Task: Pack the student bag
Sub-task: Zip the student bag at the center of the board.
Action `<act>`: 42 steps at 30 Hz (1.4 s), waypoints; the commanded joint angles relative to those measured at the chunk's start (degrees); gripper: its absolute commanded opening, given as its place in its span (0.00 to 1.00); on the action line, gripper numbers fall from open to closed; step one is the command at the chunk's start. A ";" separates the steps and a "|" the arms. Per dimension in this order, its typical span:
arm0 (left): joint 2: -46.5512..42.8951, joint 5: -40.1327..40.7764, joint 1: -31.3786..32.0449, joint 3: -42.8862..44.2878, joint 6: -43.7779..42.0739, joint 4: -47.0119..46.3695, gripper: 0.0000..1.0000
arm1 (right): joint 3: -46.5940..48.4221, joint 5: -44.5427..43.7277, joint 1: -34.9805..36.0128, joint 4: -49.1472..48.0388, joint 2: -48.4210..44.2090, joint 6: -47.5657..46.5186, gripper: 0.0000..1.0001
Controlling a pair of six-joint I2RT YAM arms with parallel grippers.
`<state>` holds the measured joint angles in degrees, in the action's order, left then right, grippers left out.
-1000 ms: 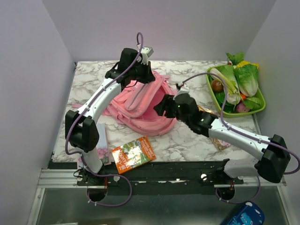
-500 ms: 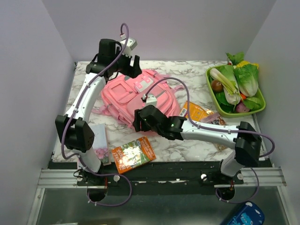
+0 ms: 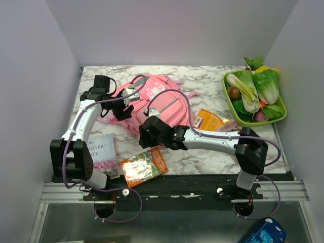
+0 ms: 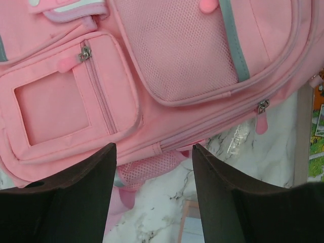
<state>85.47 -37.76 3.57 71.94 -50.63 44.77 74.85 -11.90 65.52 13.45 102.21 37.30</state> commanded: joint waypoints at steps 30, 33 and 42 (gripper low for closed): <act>-2.42 8.75 15.06 -16.75 -23.45 -23.86 0.76 | -18.78 -0.58 -15.59 -3.17 -12.83 10.95 0.54; -0.14 9.37 15.41 -14.99 -23.37 -22.10 0.77 | -18.86 0.03 -15.33 -3.70 -13.35 10.78 0.54; 6.55 12.09 16.11 -10.68 -20.74 -23.59 0.69 | -20.01 -0.67 -12.79 -6.33 -13.89 11.48 0.55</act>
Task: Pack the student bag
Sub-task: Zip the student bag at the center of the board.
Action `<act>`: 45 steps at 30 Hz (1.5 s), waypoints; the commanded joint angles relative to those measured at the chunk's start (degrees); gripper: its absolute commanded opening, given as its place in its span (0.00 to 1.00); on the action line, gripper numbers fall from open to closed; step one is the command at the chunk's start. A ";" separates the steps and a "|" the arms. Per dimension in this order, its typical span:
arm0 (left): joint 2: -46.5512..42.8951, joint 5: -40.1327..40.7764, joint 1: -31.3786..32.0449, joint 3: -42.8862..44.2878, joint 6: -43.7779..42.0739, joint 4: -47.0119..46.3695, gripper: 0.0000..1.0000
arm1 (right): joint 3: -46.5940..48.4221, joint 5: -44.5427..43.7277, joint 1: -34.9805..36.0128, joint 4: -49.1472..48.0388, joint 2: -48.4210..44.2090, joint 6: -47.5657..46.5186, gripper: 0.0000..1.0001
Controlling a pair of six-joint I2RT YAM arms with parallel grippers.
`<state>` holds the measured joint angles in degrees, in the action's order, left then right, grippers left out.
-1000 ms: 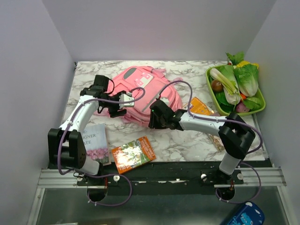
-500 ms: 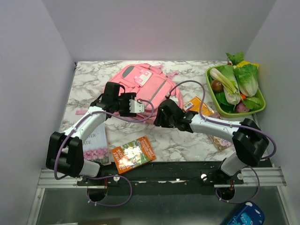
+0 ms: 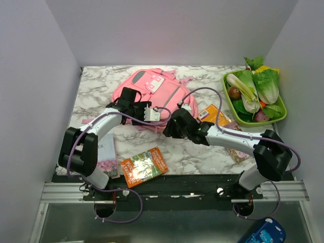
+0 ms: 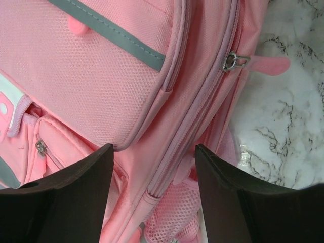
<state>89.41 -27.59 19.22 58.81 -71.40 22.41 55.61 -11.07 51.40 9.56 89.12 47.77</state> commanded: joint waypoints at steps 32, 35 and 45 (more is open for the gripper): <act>-6.96 -2.12 5.74 5.62 30.88 0.00 0.00 | 2.74 -14.77 3.36 -9.04 2.37 -1.98 0.56; -6.96 -1.85 5.91 5.44 31.32 0.08 0.00 | 3.44 -15.12 3.27 -9.04 2.72 -1.89 0.56; -7.93 -0.45 6.35 4.13 30.62 0.18 0.00 | 3.01 -15.65 3.36 -6.49 1.94 -0.92 0.16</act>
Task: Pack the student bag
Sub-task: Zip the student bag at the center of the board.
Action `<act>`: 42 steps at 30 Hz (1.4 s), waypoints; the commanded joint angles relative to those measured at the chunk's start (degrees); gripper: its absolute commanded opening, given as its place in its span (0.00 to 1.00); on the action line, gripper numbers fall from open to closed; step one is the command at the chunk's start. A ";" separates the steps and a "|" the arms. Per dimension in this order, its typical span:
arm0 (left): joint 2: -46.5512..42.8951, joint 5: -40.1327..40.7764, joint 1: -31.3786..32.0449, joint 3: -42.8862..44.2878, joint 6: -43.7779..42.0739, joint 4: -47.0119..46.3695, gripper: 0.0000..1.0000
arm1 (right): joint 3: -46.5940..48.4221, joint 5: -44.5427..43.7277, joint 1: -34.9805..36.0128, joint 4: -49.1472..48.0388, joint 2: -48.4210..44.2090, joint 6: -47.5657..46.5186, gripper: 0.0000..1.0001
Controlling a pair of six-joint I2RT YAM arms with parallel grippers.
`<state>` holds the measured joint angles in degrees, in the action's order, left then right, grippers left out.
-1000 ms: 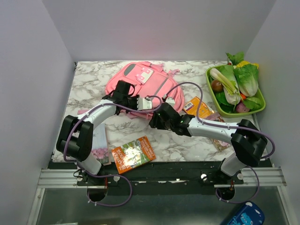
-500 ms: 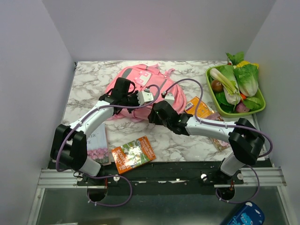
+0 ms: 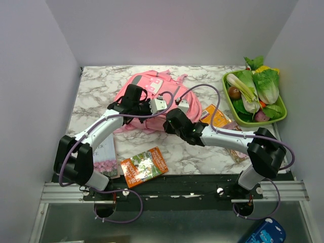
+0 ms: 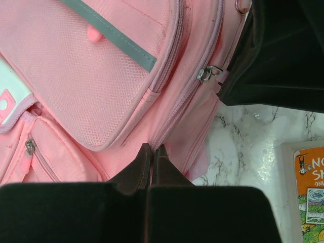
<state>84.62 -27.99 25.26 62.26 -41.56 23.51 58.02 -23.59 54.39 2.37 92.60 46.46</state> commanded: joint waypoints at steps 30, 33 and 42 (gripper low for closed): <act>-10.44 9.70 -9.95 -11.11 -22.42 -0.13 0.00 | -7.22 -3.74 -4.47 11.34 -17.10 -12.08 0.01; -10.09 9.79 -13.02 -10.67 -23.04 -0.74 0.00 | -5.90 -3.39 -5.08 11.34 -16.05 -13.49 0.01; -6.22 5.95 -13.92 -0.24 -14.69 7.92 0.75 | -2.39 5.40 -5.17 8.71 -10.34 -12.45 0.01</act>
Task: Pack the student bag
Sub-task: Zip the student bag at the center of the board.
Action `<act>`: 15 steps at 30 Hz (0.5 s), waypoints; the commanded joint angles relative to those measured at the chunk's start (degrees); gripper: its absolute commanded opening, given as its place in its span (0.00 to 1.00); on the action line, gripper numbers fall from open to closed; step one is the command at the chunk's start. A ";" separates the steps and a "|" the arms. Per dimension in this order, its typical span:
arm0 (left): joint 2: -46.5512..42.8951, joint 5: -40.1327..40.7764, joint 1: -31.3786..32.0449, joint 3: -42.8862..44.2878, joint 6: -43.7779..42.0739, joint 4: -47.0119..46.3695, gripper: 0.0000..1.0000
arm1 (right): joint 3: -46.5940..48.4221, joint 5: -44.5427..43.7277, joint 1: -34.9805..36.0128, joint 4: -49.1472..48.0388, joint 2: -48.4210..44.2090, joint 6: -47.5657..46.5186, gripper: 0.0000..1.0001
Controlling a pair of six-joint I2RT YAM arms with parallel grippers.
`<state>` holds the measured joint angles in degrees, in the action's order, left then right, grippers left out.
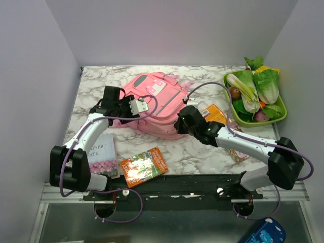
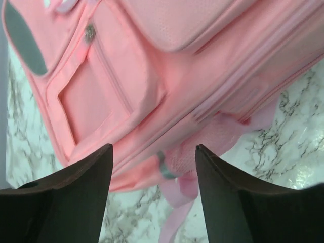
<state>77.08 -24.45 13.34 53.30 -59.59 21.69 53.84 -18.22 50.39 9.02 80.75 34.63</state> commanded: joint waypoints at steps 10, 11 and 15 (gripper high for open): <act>-7.82 -15.10 8.80 8.84 5.79 17.07 0.84 | 1.53 5.47 -1.09 -0.40 2.22 0.52 0.01; -6.78 -15.63 9.24 8.67 9.02 14.89 0.84 | 1.35 5.73 -1.17 -0.58 1.87 0.61 0.01; -5.01 -12.74 12.40 5.86 12.30 6.54 0.84 | 0.91 7.23 -1.17 -1.28 1.17 0.96 0.01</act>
<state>69.49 -35.88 23.55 62.52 -52.62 34.92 53.87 -14.04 49.28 10.35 82.61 34.92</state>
